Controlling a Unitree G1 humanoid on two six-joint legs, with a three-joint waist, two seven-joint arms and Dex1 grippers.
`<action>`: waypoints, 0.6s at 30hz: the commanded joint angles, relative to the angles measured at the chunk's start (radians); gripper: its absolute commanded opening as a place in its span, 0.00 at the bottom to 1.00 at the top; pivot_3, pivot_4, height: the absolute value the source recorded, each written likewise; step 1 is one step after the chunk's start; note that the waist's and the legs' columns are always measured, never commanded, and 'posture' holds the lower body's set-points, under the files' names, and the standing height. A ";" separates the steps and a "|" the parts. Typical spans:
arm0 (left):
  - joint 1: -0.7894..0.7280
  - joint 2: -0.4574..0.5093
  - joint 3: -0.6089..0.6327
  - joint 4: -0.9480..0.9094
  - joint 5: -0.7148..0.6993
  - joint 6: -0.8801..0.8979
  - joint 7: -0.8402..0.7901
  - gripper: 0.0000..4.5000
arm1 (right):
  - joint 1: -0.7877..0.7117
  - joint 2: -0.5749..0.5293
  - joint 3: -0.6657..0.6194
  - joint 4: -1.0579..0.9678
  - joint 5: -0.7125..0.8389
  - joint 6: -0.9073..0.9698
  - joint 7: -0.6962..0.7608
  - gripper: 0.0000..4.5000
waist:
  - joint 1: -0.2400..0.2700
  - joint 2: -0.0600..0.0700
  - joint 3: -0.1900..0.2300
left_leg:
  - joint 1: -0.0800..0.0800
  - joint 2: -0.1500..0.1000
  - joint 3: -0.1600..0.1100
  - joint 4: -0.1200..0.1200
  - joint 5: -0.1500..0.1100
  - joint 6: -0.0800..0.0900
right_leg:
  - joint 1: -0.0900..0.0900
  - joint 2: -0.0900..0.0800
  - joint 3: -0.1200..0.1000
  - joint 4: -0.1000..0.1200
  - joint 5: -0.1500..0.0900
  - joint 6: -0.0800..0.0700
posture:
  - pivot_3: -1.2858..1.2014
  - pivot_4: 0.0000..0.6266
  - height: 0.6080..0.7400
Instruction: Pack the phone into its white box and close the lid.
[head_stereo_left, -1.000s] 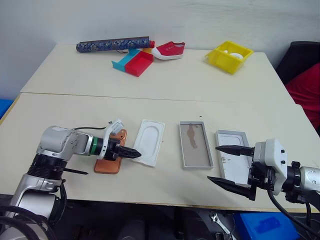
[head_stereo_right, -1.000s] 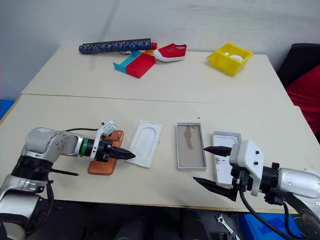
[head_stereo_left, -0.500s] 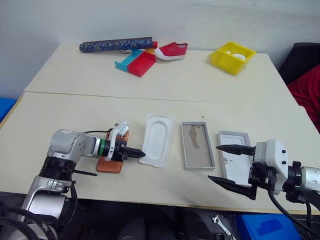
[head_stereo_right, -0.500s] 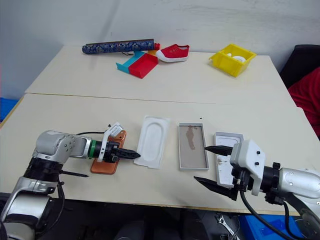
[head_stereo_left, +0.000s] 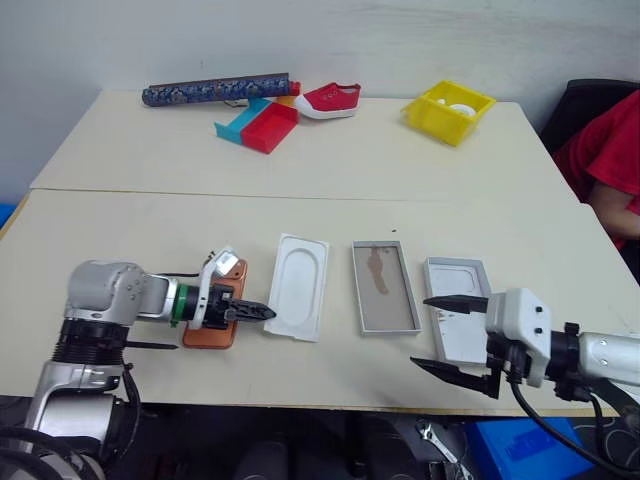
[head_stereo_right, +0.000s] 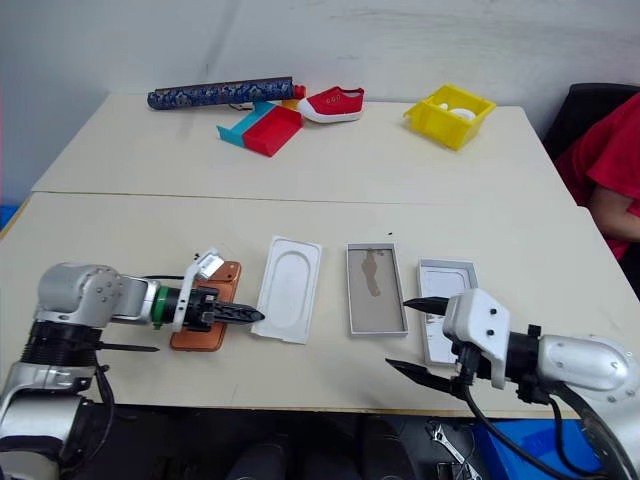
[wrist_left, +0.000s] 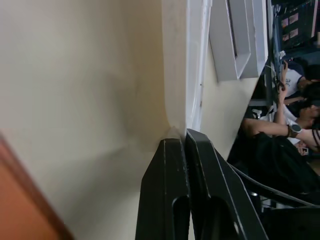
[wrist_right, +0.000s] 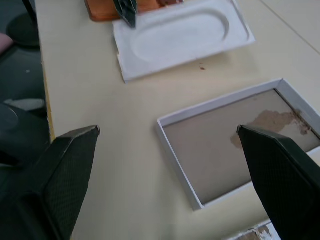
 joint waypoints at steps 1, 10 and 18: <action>0.012 0.032 0.045 -0.041 -0.070 0.021 -0.032 0.00 | -0.091 0.007 0.129 0.087 -0.101 -0.045 0.013 1.00 | -0.002 0.000 0.000 | 0.000 0.000 0.000 0.000 0.000 0.000 | 0.000 0.000 0.000 0.000 0.000 0.000 | 0.52 0.24 1.00; 0.040 0.023 0.069 -0.094 -0.174 0.022 0.042 0.00 | -0.261 0.064 0.389 0.384 -0.322 -0.203 0.072 0.48 | 0.000 0.000 0.000 | -0.006 0.000 -0.002 0.001 0.000 0.000 | -0.004 -0.001 -0.003 0.002 0.000 0.000 | 0.52 0.24 1.00; 0.070 -0.042 0.084 -0.156 -0.322 0.022 0.188 0.00 | -0.238 0.041 0.398 0.331 -0.326 -0.297 0.149 0.00 | 0.001 -0.001 -0.001 | -0.017 -0.001 -0.003 0.013 0.000 0.000 | -0.012 -0.003 -0.010 0.004 0.000 0.000 | 0.52 0.24 1.00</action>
